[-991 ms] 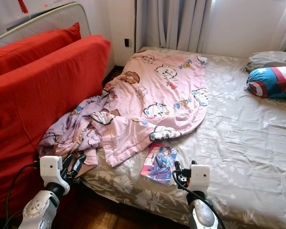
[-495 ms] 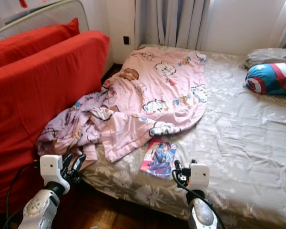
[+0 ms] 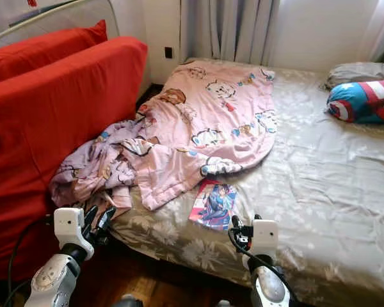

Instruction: Clean up the room

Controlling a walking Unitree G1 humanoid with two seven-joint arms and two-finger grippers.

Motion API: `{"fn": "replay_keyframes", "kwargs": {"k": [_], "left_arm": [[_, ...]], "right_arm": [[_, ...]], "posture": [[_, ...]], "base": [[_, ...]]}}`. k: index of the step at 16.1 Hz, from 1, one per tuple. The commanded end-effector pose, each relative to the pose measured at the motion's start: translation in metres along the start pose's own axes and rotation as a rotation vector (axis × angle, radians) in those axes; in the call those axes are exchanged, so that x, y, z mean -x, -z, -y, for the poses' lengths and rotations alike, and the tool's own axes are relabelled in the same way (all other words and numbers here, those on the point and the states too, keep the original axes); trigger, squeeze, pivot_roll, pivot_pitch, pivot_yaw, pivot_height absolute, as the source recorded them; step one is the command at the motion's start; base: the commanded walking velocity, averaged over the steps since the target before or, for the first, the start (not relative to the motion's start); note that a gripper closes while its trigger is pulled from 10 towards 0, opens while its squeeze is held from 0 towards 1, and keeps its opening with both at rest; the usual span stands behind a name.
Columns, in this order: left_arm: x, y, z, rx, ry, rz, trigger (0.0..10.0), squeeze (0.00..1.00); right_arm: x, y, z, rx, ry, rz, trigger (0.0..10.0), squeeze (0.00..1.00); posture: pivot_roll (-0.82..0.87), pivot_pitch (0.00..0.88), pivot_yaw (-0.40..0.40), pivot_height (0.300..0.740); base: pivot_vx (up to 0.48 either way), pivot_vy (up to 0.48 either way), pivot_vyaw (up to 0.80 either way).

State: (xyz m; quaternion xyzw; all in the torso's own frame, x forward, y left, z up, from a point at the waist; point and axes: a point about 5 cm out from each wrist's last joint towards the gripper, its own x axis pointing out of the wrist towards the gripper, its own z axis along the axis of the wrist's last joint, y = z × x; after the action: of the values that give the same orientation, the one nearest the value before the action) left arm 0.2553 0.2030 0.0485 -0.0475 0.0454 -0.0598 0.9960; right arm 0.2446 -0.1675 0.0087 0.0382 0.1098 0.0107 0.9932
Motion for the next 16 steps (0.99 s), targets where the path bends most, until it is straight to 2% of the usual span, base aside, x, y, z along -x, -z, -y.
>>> {"fn": "replay_keyframes", "kwargs": {"k": [1,16], "left_arm": [[-0.0004,0.0037,0.0009,-0.003,0.005,-0.029,10.0,0.00],[-0.0032,0.0043,0.0066,0.005,0.022,-0.033,10.0,0.00]], "right_arm": [[-0.0005,0.0012,0.0000,0.007,-0.002,-0.003,10.0,0.00],[-0.0007,0.0038,-0.0038,0.043,-0.036,0.002,10.0,0.00]], "posture": [[-0.04,0.061,-0.009,0.645],[-0.04,0.063,-0.006,0.645]], "base": [[0.000,0.000,0.00],[0.000,0.000,0.00]]}}
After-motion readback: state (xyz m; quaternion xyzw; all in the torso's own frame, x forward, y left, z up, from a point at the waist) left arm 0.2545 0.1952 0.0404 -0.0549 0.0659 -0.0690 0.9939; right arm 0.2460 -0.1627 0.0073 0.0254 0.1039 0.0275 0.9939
